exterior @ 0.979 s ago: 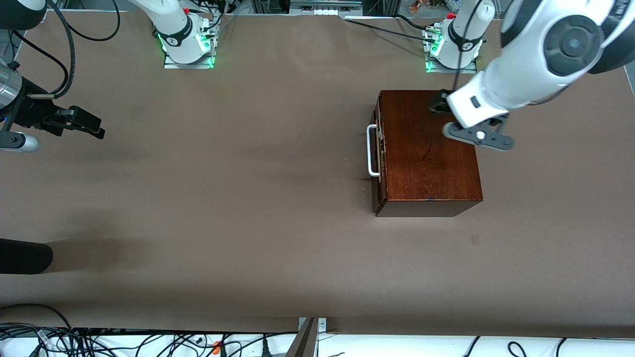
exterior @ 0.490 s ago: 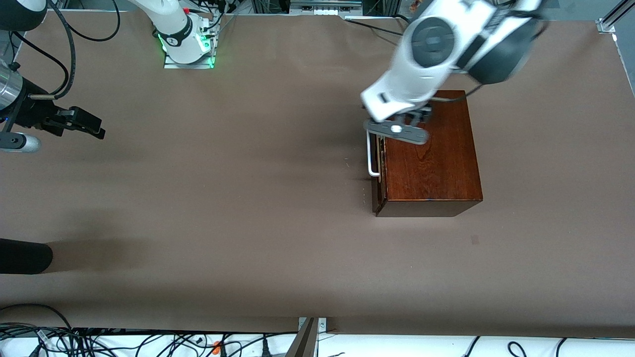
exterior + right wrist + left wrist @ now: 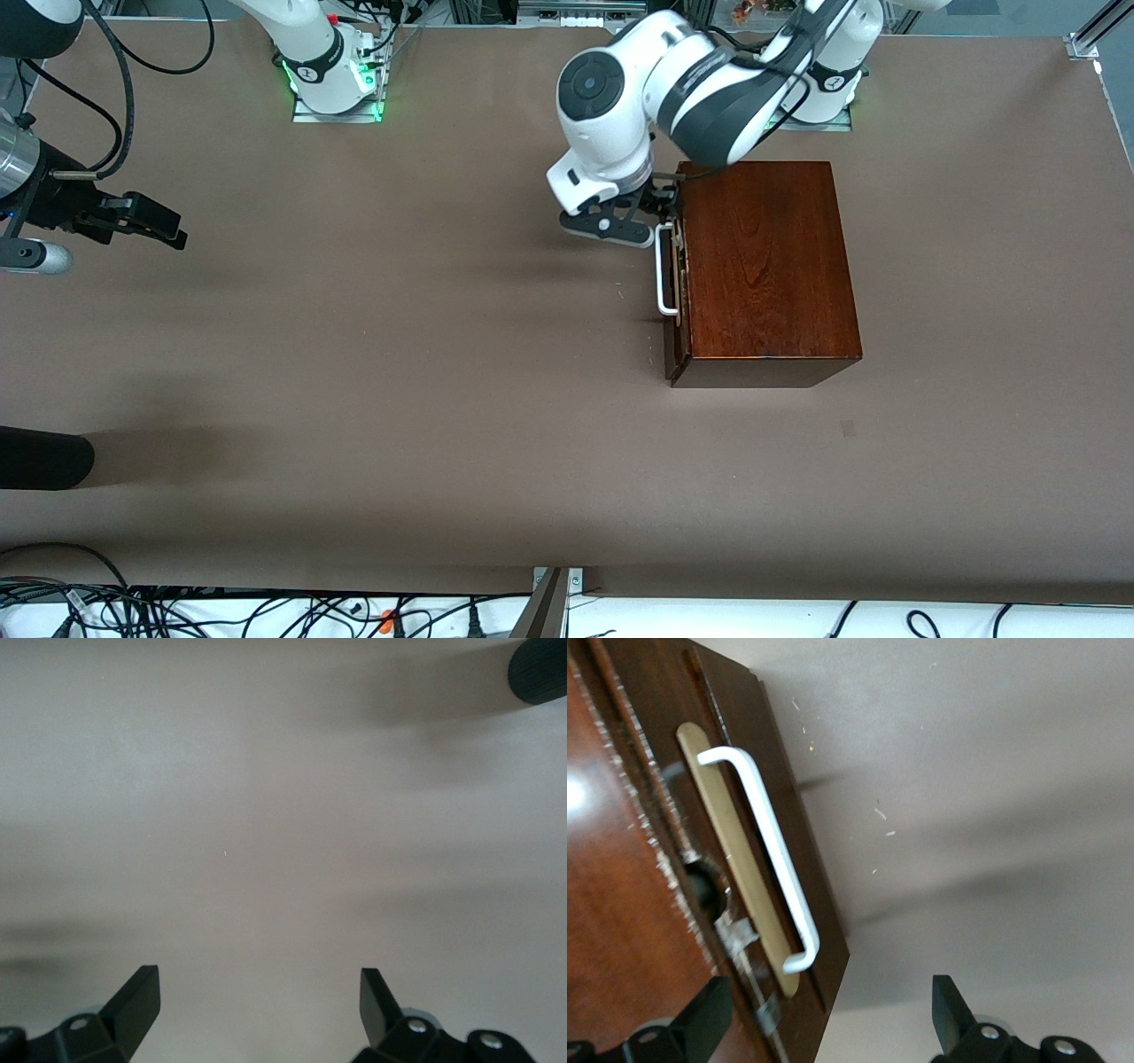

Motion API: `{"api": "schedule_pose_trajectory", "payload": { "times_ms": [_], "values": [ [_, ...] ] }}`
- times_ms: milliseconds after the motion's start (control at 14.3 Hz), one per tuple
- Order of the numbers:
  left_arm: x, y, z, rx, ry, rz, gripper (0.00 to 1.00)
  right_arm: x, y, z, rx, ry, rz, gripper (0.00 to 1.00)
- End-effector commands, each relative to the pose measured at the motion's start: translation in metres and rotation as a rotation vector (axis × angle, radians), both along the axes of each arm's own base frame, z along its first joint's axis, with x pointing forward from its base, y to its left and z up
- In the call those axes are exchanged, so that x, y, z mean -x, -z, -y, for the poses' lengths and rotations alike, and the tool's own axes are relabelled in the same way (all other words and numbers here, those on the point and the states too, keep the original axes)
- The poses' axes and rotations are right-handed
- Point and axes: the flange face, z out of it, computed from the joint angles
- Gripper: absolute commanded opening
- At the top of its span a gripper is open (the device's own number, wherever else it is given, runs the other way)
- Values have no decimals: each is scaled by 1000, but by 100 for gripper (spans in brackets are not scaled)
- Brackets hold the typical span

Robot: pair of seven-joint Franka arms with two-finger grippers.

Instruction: Open drawer, take yellow block, close drawer

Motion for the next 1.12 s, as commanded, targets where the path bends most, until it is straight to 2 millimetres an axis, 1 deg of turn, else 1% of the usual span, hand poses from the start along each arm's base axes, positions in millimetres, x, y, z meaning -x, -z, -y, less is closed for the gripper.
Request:
{"api": "schedule_pose_trajectory", "payload": {
  "times_ms": [0,140,280,350,559,699,909,1049],
  "values": [
    [-9,14,4,-18,-26,52,100,1,-3,2,-3,-9,-4,100],
    [-12,32,2,-68,-15,70,100,1,-4,2,0,-12,-1,100],
    [-15,42,1,-91,-13,82,100,2,-4,2,-2,-14,-7,100],
    [-16,47,1,-96,-21,89,100,3,-2,5,-3,-8,-17,100],
    [-16,65,1,-138,-27,111,100,3,-3,3,-2,-11,-17,100],
    [-17,71,0,-142,-26,115,100,3,-3,4,-2,-10,-17,100],
    [-12,86,2,-133,-38,123,100,3,-3,4,-2,-10,-17,100],
    [-10,92,0,-136,-42,124,100,3,-3,4,-2,-10,-19,100]
  ]
}}
